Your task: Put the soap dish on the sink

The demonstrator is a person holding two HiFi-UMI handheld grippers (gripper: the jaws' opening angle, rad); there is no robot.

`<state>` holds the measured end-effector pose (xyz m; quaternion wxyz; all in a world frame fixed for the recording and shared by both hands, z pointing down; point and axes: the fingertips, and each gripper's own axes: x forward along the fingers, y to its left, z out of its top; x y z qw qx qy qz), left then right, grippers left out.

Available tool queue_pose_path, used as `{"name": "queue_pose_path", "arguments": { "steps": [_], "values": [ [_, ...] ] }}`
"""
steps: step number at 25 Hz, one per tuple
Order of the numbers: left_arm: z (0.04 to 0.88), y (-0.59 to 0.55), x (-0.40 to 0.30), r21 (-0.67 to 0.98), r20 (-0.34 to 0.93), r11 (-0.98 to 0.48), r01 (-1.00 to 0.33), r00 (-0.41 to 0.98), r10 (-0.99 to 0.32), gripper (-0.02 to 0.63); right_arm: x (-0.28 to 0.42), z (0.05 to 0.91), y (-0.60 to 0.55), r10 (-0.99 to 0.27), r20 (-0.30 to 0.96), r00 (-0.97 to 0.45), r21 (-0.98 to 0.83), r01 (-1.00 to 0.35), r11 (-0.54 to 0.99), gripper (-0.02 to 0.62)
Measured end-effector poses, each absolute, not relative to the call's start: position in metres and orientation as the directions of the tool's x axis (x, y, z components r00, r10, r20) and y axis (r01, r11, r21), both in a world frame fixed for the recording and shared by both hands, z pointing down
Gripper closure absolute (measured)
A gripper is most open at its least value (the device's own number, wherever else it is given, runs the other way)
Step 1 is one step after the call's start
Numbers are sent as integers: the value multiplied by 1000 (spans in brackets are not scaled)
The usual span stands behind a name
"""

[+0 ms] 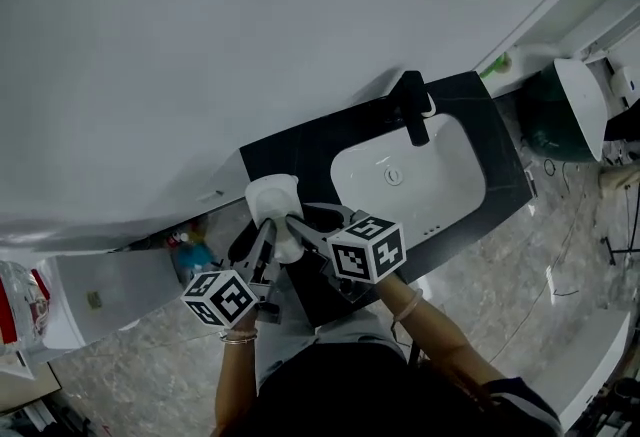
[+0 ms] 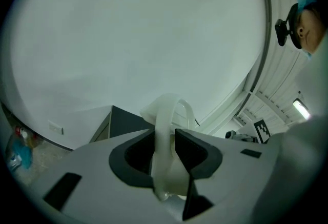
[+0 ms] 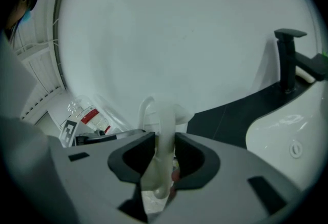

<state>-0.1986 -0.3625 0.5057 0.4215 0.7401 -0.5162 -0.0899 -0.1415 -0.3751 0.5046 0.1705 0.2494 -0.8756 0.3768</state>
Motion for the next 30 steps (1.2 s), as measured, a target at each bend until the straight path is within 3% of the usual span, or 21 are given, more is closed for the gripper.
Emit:
{"name": "queue_pose_path", "arguments": {
  "steps": [8,18,30],
  "values": [
    [572,-395,-205,733,392,-77,-676,513,-764,489,-149,569,-407,-272,557,-785,-572,-600,560,482],
    [619,-408,-205,638,542,-54,-768,497,-678,488,-151,621,-418,-227,639,-735,-555,-645,525,482],
    [625,-409,-205,657,502,-85,-749,519,-691,488,-149,627,-419,-227,631,-742,-556,-637,535,482]
  ]
}}
